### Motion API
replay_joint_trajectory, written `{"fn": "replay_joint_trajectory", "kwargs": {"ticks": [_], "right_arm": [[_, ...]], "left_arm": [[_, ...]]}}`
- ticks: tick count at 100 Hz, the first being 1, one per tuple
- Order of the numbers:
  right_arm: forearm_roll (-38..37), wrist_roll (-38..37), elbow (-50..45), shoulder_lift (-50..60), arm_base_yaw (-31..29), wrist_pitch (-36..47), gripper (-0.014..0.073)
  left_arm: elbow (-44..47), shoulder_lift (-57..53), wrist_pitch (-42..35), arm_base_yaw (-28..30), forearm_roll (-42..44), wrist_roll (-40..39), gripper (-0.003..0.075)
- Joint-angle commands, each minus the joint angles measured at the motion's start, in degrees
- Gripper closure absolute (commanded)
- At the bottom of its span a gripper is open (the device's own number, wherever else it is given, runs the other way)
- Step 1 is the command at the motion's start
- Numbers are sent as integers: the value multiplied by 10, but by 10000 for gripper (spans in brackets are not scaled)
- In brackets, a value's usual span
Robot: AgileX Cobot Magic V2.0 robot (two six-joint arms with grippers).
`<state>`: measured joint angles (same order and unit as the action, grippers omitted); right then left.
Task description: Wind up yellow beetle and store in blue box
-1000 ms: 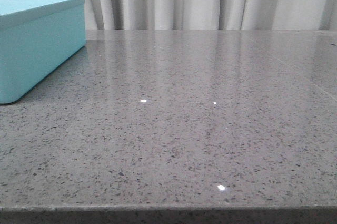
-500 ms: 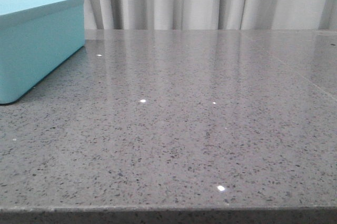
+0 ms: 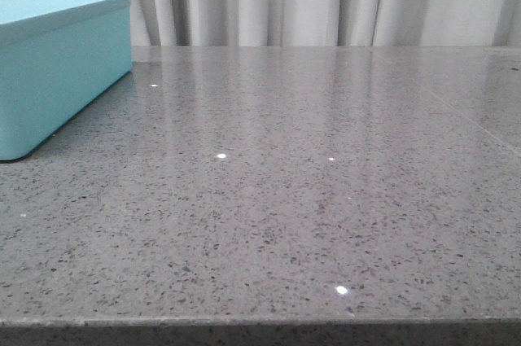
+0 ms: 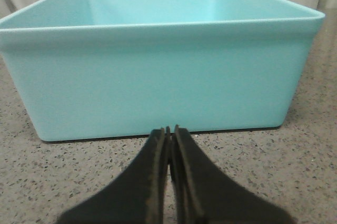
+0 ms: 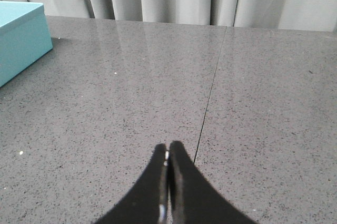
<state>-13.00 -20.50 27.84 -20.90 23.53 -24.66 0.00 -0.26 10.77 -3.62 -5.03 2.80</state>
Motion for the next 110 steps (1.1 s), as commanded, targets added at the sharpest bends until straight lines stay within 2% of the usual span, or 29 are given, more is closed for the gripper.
{"fn": "replay_joint_trajectory", "kwargs": {"ticks": [1, 63, 88, 102, 110], "right_arm": [[-11, 5, 16, -3, 0, 47, 662], [-11, 5, 14, -3, 0, 47, 662], [-11, 5, -16, 3, -4, 50, 662], [17, 10, -34, 21, -38, 63, 662], [51, 53, -57, 33, -75, 98, 662]], "left_arm": [[12, -20, -50, 2, -8, -2, 739], [12, -20, -50, 2, -8, -2, 739], [12, -20, -50, 2, -8, -2, 739], [12, -20, -50, 2, -8, -2, 739], [12, -20, -50, 2, -8, -2, 739]]}}
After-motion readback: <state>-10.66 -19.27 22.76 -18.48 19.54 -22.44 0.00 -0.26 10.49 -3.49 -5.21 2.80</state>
